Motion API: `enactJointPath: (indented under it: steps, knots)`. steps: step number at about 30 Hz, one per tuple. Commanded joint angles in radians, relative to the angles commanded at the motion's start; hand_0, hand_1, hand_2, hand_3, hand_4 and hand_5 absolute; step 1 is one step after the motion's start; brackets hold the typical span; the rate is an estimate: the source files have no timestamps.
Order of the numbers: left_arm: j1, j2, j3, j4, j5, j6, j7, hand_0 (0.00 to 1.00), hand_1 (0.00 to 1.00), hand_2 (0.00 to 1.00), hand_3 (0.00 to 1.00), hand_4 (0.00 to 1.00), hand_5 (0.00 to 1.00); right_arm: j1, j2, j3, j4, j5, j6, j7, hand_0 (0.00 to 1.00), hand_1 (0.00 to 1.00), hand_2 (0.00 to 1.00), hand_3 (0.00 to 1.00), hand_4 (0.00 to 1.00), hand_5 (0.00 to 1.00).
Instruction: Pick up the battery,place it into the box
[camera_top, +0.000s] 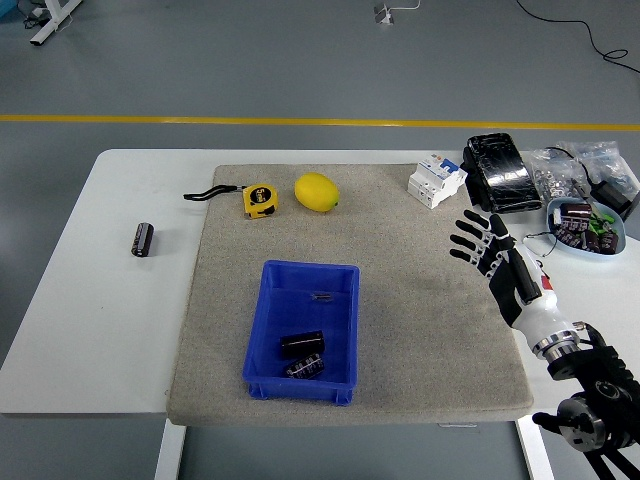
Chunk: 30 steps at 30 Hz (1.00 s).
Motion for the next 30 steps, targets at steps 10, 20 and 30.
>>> enactJointPath:
  steps: [10,20,30]
  knots:
    - [-0.013,-0.005,0.025,0.0,-0.01,-0.011,-0.013,0.602,0.536,0.574,0.643,0.631,0.744,-0.001,0.002,0.004,-0.001,0.001,-0.009,0.025,0.802,0.811,0.844,0.857,0.998,0.92]
    - [-0.001,-0.01,0.036,-0.001,-0.036,-0.007,-0.017,0.61,0.548,0.605,0.641,0.632,0.737,-0.018,0.002,-0.001,-0.001,-0.037,-0.012,0.057,0.798,0.8,0.83,0.832,0.998,0.909]
    - [0.005,-0.007,0.04,-0.002,-0.039,-0.008,-0.017,0.615,0.554,0.609,0.639,0.633,0.738,-0.03,0.002,0.041,0.002,-0.049,-0.014,0.054,0.784,0.785,0.813,0.807,0.998,0.905]
